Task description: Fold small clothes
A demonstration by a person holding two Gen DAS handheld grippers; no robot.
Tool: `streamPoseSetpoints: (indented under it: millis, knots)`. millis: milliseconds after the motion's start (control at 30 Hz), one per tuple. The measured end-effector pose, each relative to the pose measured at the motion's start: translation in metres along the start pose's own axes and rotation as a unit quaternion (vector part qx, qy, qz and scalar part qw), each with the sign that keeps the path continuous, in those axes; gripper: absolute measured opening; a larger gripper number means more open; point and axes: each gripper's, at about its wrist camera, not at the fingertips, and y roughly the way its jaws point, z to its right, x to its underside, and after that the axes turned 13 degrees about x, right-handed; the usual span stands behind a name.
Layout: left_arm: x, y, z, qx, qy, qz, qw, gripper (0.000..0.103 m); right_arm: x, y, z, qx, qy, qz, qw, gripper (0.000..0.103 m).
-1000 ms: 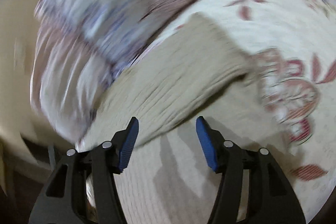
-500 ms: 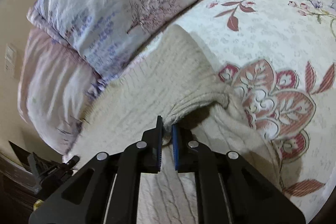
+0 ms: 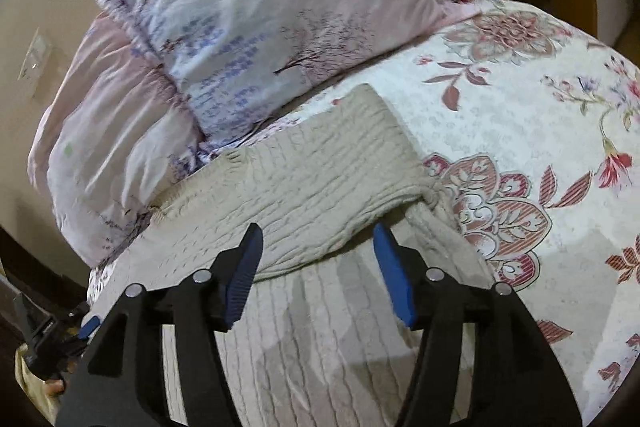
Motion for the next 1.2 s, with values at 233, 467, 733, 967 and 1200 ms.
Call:
streamPoseSetpoints:
  millis: [233, 467, 733, 967, 1200]
  knots:
    - [-0.006, -0.062, -0.081, -0.068, -0.129, 0.065, 0.9871, 0.054, 0.013, 0.005, -0.023, -0.038, -0.030, -0.029, 0.998, 0.058]
    - [-0.012, -0.078, -0.134, -0.031, -0.260, 0.127, 0.9569, 0.050, 0.024, 0.003, -0.040, -0.058, -0.056, -0.043, 0.996, 0.058]
    - [-0.015, -0.091, -0.175, 0.007, -0.358, 0.192, 0.9140, 0.028, 0.030, 0.005, -0.047, -0.062, -0.070, -0.049, 0.994, 0.061]
    - [-0.020, -0.098, -0.175, -0.011, -0.351, 0.198, 0.9153, 0.006, 0.031, 0.003, -0.049, -0.064, -0.076, -0.046, 0.994, 0.062]
    - [-0.041, -0.101, -0.135, -0.007, -0.283, 0.212, 0.9353, 0.005, 0.030, 0.000, -0.049, -0.068, -0.079, -0.043, 0.994, 0.062]
